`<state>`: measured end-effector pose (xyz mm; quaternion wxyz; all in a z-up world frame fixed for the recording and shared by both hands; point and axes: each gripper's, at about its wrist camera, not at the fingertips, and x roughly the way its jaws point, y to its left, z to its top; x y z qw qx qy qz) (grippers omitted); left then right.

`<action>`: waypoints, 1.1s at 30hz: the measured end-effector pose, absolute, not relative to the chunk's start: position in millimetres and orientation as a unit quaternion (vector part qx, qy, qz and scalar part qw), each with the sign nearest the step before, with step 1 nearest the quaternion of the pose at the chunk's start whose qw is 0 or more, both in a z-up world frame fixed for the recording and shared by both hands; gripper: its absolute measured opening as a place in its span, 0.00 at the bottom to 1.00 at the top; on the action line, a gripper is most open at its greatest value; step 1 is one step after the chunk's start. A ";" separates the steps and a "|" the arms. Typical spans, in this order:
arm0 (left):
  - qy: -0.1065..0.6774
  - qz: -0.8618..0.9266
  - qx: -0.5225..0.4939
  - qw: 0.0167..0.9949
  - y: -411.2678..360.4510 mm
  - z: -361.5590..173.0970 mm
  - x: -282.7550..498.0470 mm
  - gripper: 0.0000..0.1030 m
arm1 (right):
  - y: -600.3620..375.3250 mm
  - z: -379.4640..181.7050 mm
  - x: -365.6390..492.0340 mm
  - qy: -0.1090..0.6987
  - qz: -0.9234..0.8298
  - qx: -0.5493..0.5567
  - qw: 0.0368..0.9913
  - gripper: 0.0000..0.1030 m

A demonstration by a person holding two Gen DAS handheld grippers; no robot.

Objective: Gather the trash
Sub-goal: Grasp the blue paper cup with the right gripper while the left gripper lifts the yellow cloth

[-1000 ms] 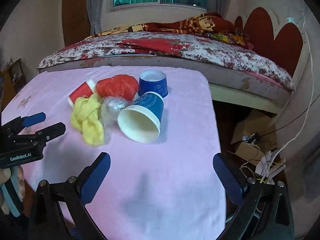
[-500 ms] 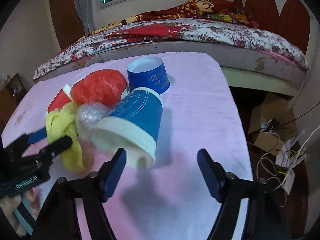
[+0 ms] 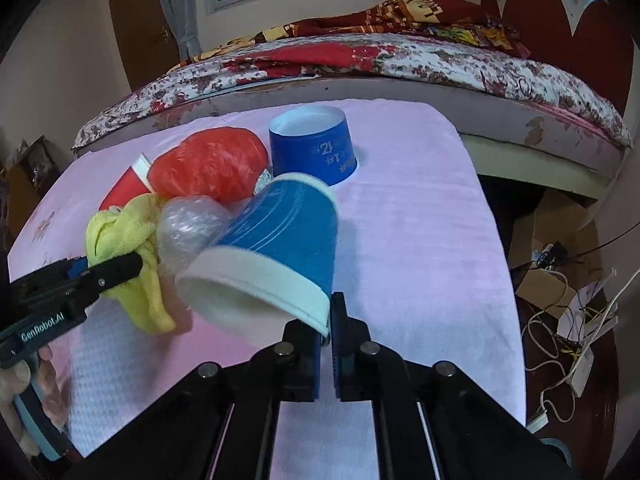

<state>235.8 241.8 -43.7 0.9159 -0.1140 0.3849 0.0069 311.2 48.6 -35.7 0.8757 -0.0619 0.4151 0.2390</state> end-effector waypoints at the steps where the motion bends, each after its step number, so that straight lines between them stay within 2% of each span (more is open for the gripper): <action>1: 0.383 0.007 -0.114 0.917 242.3 -41.6 233.8 0.36 | 48.4 -34.3 308.2 0.414 0.240 -0.065 0.876 0.04; 15: 0.365 0.005 -0.102 0.925 229.8 -18.0 196.6 0.36 | 30.1 -2.4 262.3 0.386 0.235 -0.089 0.888 0.03; 33: 0.338 -0.069 -0.041 0.938 153.5 2.1 169.4 0.36 | -43.0 35.2 199.3 0.363 0.188 -0.094 0.908 0.03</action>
